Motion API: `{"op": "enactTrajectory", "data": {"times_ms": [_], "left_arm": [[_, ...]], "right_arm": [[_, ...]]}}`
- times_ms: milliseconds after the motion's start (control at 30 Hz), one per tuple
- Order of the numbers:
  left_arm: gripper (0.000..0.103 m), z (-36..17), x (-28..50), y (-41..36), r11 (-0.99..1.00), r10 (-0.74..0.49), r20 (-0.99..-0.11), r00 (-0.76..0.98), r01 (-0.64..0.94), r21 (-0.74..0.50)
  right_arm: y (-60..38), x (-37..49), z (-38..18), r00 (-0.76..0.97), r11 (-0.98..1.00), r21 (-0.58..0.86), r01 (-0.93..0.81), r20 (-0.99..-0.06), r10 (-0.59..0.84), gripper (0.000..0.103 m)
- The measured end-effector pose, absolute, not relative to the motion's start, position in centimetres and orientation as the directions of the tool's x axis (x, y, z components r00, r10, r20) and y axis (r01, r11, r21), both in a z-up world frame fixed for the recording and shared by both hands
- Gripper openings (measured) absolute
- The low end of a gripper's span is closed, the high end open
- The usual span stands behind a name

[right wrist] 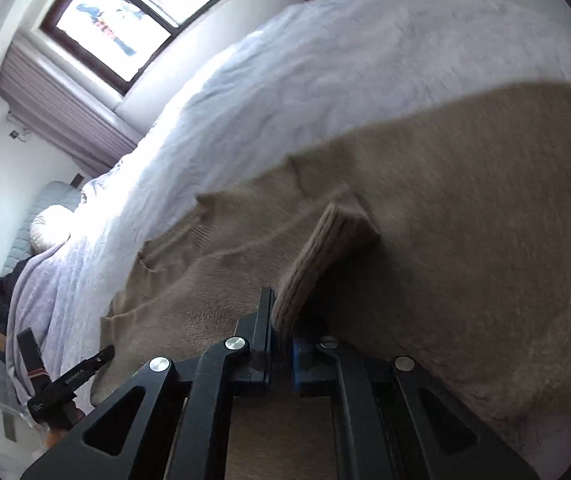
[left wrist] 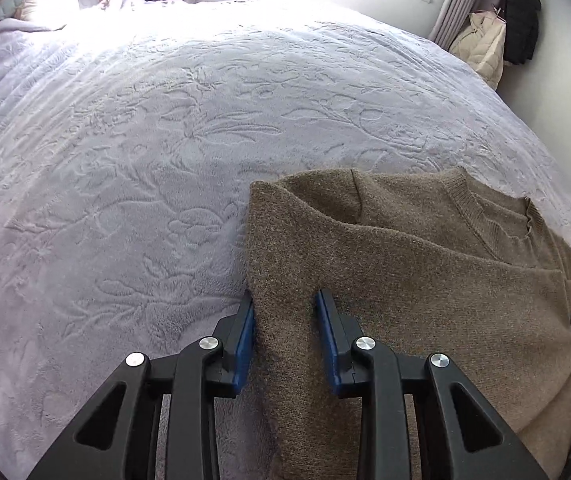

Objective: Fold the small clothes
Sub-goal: 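Fold the held side edge over toward the sweater's center and release, then move the open right tool over to the other sleeve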

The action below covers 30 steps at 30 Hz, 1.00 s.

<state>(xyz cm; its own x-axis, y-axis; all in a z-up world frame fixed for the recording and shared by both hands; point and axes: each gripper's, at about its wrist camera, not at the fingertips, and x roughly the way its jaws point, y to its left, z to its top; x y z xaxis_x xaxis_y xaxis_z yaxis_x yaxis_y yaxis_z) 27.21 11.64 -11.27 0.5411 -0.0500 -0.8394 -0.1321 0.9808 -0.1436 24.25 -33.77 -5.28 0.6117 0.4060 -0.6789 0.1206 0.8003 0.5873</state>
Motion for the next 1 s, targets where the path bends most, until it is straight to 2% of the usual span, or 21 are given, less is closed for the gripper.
{"op": "enactTrajectory", "data": {"times_ms": [67, 133, 200, 267, 367, 467, 500, 533, 567, 833, 1000], "left_arm": [[0.038, -11.0, 27.1, 11.3, 0.986, -0.012, -0.839, 0.544, -0.135, -0.102], [0.072, -10.5, 26.9, 10.9, 0.986, 0.076, -0.83, 0.553, -0.164, -0.019], [0.074, -10.0, 26.3, 10.9, 0.985, 0.105, -0.812, 0.575, -0.171, 0.006], [0.074, -9.7, 25.9, 10.9, 0.984, 0.12, -0.81, 0.574, -0.18, 0.018], [0.074, -9.2, 25.6, 10.5, 0.981, 0.145, -0.811, 0.567, -0.19, 0.043], [0.074, -8.5, 24.8, 9.8, 0.982, 0.154, -0.804, 0.574, -0.182, 0.057], [0.081, -8.2, 24.6, 9.4, 0.981, 0.16, -0.8, 0.578, -0.181, 0.066], [0.098, -7.9, 24.2, 9.0, 0.982, 0.163, -0.795, 0.584, -0.178, 0.07], [0.102, -7.7, 23.8, 8.7, 0.983, 0.157, -0.788, 0.595, -0.173, 0.065], [0.102, -5.2, 20.9, 5.6, 0.988, 0.149, -0.766, 0.626, -0.131, 0.086], [0.102, -3.8, 18.6, 3.4, 0.989, 0.151, -0.76, 0.633, -0.098, 0.115]], "right_arm": [[-33.7, 23.9, -4.8, 0.618, 0.796, 0.591, 0.133, -0.677, 0.399, 0.012], [-33.5, 23.7, -4.2, 0.608, 0.82, 0.558, 0.13, -0.698, 0.378, 0.017], [-33.5, 23.2, -3.7, 0.601, 0.831, 0.544, 0.12, -0.706, 0.375, 0.025], [-33.6, 22.3, -3.2, 0.604, 0.828, 0.552, 0.102, -0.695, 0.389, 0.045], [-34.2, 20.4, -2.9, 0.611, 0.838, 0.538, 0.095, -0.696, 0.378, 0.057], [-34.8, 19.2, -2.8, 0.605, 0.832, 0.548, 0.09, -0.693, 0.392, 0.059], [-34.8, 18.8, -2.8, 0.602, 0.829, 0.552, 0.088, -0.692, 0.397, 0.059], [-35.0, 18.3, -2.8, 0.6, 0.829, 0.553, 0.086, -0.692, 0.4, 0.059], [-35.1, 17.9, -2.7, 0.599, 0.83, 0.551, 0.083, -0.693, 0.4, 0.059], [-35.8, 14.3, -1.6, 0.604, 0.835, 0.547, 0.053, -0.684, 0.409, 0.06], [-35.3, 12.1, -1.2, 0.605, 0.841, 0.54, 0.029, -0.679, 0.416, 0.068]]}}
